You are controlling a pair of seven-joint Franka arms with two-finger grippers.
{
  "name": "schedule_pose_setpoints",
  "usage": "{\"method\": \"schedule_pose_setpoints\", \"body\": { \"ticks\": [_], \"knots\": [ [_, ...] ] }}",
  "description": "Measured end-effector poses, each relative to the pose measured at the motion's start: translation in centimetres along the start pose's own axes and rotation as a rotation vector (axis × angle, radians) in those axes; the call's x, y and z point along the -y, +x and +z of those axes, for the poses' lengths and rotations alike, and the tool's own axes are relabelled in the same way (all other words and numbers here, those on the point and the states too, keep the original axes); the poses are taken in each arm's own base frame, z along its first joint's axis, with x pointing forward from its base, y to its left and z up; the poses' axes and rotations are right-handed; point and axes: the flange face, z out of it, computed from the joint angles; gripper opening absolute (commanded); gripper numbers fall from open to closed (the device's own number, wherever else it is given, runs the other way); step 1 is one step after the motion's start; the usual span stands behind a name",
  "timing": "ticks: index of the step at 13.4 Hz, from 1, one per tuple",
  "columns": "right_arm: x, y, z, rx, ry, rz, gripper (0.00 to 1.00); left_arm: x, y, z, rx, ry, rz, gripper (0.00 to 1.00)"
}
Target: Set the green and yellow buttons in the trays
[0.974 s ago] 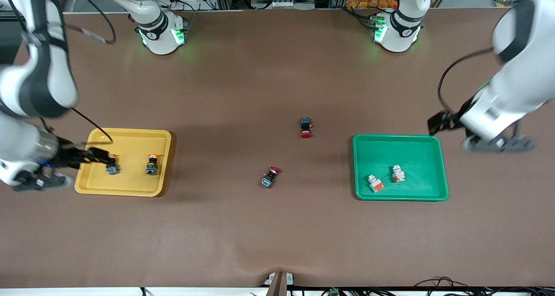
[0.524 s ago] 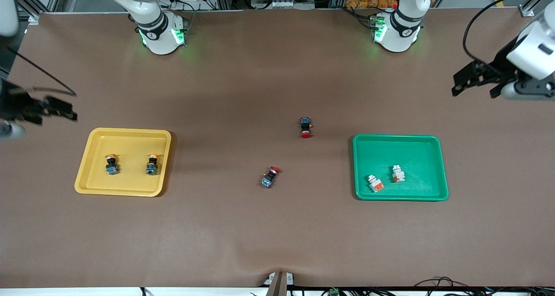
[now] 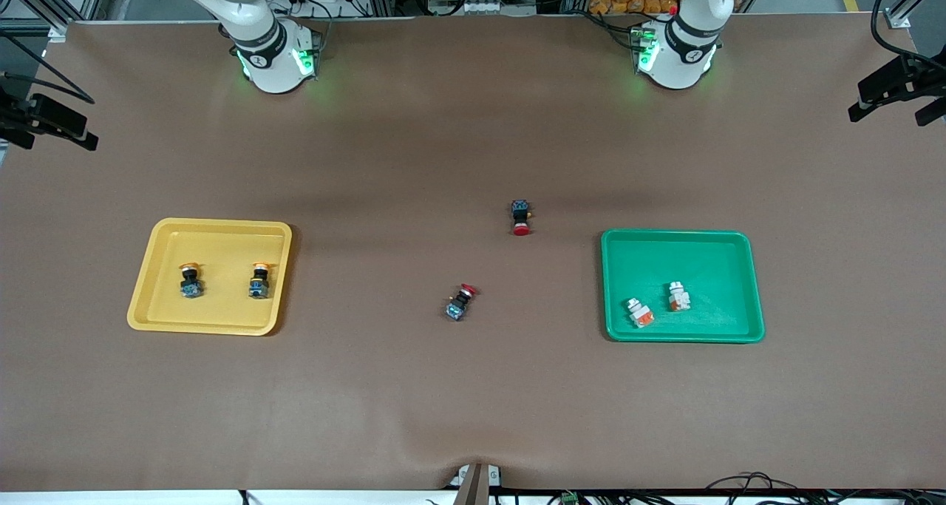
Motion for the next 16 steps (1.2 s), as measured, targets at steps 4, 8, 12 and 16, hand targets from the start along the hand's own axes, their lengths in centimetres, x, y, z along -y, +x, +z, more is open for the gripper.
{"method": "schedule_pose_setpoints", "body": {
  "ticks": [4,8,12,16],
  "knots": [
    [0.0,0.1,0.4,0.007,-0.002,0.006,1.00,-1.4,4.1,2.5,0.006,0.011,0.074,1.00],
    [-0.2,0.1,0.5,0.005,-0.017,0.008,1.00,-2.2,5.1,2.3,-0.006,0.015,0.089,1.00],
    [-0.3,0.1,0.5,0.005,-0.021,0.009,1.00,-2.4,5.1,1.9,-0.013,0.016,0.093,1.00],
    [-0.1,0.2,0.5,0.001,-0.021,0.006,1.00,-2.0,5.1,2.0,-0.011,0.016,0.086,1.00]
  ]
}}
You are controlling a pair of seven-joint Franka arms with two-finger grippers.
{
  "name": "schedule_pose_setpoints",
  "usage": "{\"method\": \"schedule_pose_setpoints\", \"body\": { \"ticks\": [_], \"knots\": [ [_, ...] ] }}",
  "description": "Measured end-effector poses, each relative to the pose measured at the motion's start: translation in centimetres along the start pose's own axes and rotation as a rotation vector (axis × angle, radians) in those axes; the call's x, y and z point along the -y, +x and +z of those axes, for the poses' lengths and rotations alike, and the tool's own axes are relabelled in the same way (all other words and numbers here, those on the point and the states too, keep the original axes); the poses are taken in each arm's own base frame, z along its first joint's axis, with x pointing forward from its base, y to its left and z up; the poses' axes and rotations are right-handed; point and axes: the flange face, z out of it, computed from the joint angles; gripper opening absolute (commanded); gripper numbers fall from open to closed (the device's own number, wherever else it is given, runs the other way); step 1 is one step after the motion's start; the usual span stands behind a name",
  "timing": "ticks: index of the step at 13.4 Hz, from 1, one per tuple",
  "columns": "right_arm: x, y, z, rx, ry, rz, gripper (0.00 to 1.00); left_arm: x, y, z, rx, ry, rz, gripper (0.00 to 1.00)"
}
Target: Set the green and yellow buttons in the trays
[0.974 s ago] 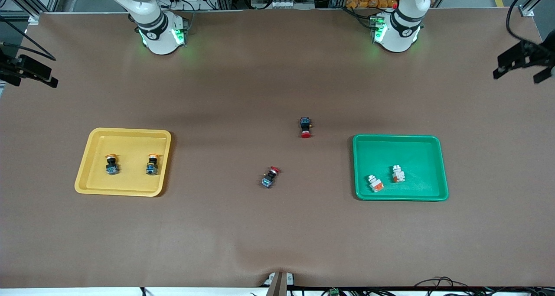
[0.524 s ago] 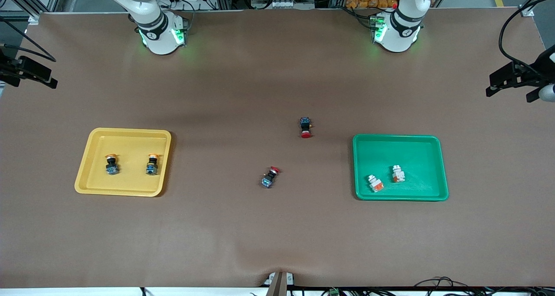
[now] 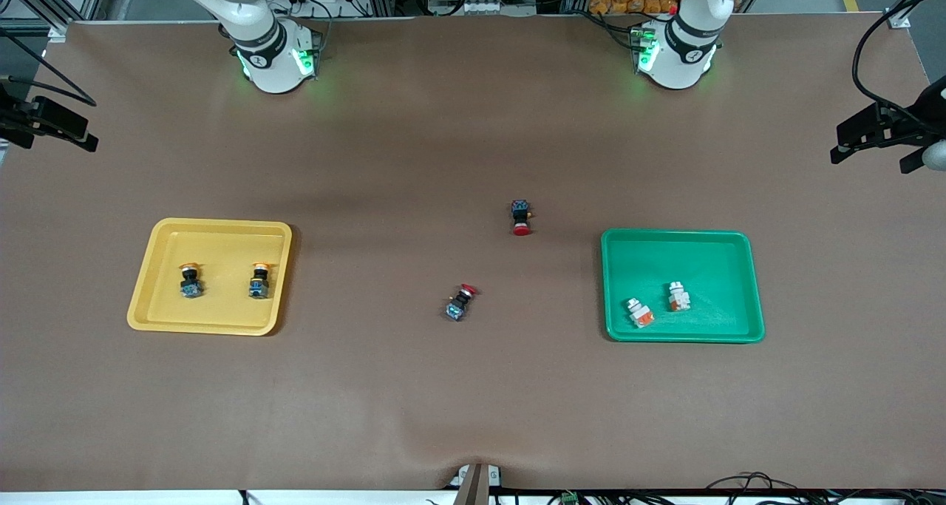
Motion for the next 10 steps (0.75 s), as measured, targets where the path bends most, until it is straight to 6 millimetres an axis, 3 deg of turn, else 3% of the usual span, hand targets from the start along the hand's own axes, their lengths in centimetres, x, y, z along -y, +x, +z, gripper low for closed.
{"method": "schedule_pose_setpoints", "body": {
  "ticks": [7,10],
  "knots": [
    [-0.06,0.05,0.00,-0.003,0.000,0.001,1.00,0.10,-0.01,0.00,0.000,0.000,-0.027,1.00],
    [-0.27,0.15,0.17,0.001,0.000,0.005,1.00,0.18,0.08,0.27,0.007,-0.001,-0.121,1.00]
  ]
}}
